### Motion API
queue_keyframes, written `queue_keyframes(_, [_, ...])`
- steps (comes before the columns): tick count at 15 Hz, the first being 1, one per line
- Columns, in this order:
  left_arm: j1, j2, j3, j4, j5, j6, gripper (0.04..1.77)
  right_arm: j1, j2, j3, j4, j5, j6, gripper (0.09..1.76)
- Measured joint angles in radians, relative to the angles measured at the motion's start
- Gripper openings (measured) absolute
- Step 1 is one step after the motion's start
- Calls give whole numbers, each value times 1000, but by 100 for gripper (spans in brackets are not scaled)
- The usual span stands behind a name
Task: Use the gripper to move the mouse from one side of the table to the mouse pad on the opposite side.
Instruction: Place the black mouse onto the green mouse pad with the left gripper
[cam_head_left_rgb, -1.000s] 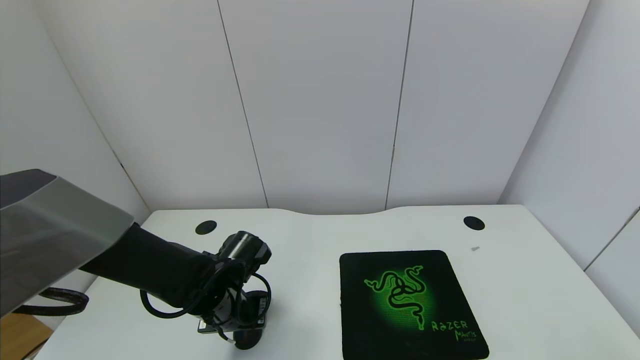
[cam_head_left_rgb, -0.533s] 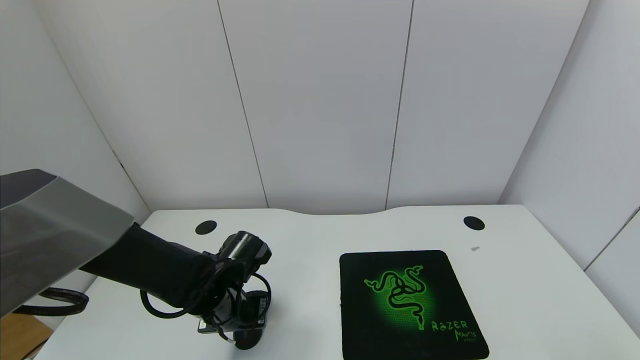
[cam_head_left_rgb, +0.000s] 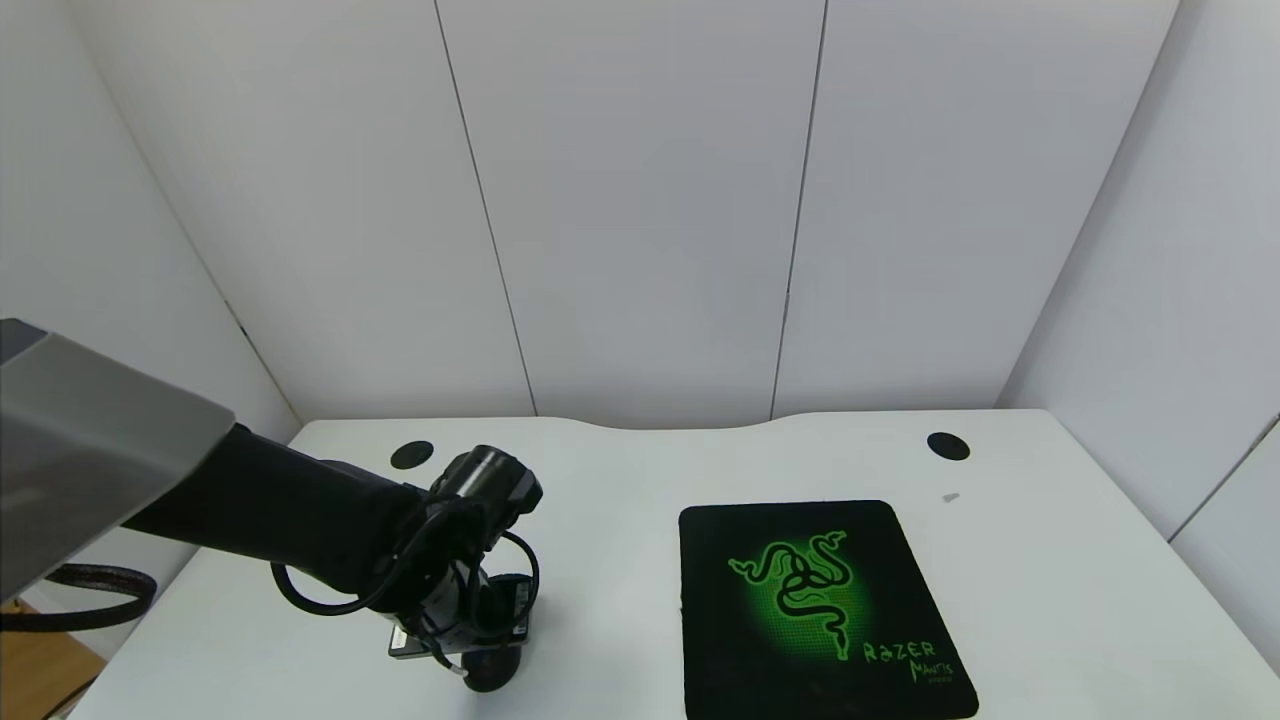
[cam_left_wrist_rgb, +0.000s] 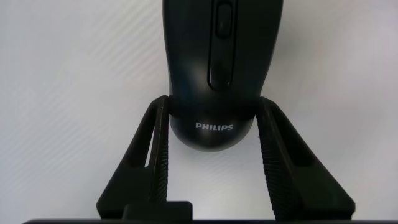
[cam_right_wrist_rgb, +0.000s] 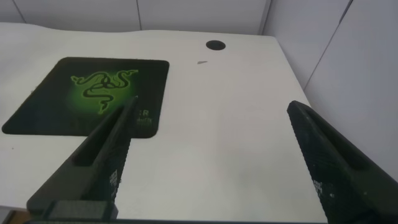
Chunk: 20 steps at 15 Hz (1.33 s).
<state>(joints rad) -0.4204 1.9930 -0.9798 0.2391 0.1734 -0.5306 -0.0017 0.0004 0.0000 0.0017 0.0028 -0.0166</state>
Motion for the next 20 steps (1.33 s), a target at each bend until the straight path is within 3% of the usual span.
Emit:
queue_keyframes(4, [-9, -50, -91, 139, -13, -39, 90, 0, 0, 0, 0, 0, 0, 171])
queue_keyframes(8, [-50, -68, -167, 193, -13, -82, 90, 0, 0, 0, 0, 0, 0, 171])
queue_keyframes(13, [-154, -52, -287, 307, -11, -193, 89, 0, 0, 0, 0, 0, 0, 171])
queue_keyframes(20, [-280, -14, -421, 384, 10, -250, 89, 0, 0, 0, 0, 0, 0, 171])
